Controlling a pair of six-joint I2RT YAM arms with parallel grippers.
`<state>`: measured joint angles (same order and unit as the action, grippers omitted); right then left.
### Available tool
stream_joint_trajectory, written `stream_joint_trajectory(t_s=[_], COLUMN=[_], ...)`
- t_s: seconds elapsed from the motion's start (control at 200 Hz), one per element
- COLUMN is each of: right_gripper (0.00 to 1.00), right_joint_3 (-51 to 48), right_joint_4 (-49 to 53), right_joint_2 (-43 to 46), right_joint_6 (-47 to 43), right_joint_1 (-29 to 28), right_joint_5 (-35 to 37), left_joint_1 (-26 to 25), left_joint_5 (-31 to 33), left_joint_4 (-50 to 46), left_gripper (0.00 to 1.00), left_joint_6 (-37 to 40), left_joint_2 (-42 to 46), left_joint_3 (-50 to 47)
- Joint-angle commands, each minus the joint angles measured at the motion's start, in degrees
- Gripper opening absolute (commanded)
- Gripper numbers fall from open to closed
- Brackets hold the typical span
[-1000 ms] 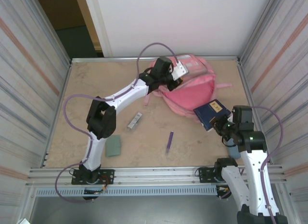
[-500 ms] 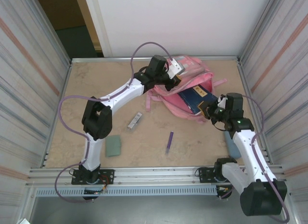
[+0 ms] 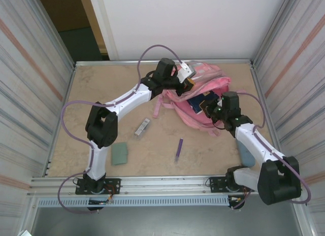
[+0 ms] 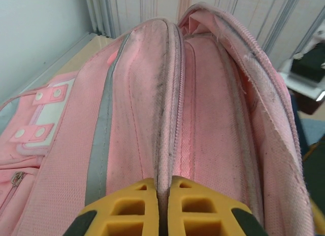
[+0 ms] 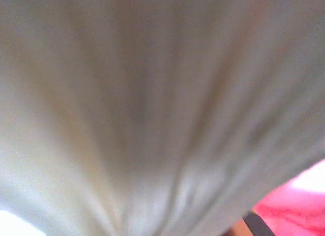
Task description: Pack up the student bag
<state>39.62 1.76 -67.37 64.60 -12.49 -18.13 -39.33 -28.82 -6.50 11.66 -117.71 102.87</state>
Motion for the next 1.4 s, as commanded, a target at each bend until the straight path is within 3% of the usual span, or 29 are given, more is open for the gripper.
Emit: stream_joint_trajectory(t_s=[0.0, 0.316, 0.566, 0.722, 0.947, 1.077, 1.238, 1.398], right_gripper=[0.0, 0.0, 0.0, 0.06, 0.32, 0.57, 0.7, 0.76], right_joint_3=[1.37, 3.66, 8.69, 10.63, 9.83, 7.19, 3.19, -2.57], right_joint_4=[-8.17, -23.1, -30.86, -31.47, -30.93, -27.34, -18.43, -11.51], right_joint_2=[-2.81, -19.45, -32.49, -37.56, -40.32, -35.94, -26.85, -17.03], right_joint_6=[1.89, 7.32, 11.94, 13.8, 14.89, 11.44, 3.14, -1.6], right_joint_1=[-1.54, -4.41, -4.16, -3.9, -2.96, -2.71, -0.95, 2.54], right_joint_5=[6.28, 13.72, 11.95, 11.98, 9.69, 8.45, 4.98, 2.02], left_joint_1=[0.04, 0.13, 0.19, 0.22, 0.26, 0.35, 0.72, 1.05], left_joint_5=[-5.53, -7.56, -9.76, -9.46, -6.85, -2.68, -1.41, -1.86], left_joint_4=[8.53, 12.67, 10.4, 11.16, 12.2, 12.46, 11.64, 11.54], left_gripper=[0.0, 0.0, 0.0, 0.0, 0.0, 0.0, 0.0, 0.0], left_joint_6=[-2.07, -7.26, -7.61, -7.53, -7.93, -7.09, -6.34, -6.69], left_joint_2=[6.35, 7.76, 8.02, 9.24, 9.43, 9.18, 8.09, 7.02], left_joint_3=[1.98, -1.42, -1.76, -3.93, -7.41, -9.9, -11.08, -12.08])
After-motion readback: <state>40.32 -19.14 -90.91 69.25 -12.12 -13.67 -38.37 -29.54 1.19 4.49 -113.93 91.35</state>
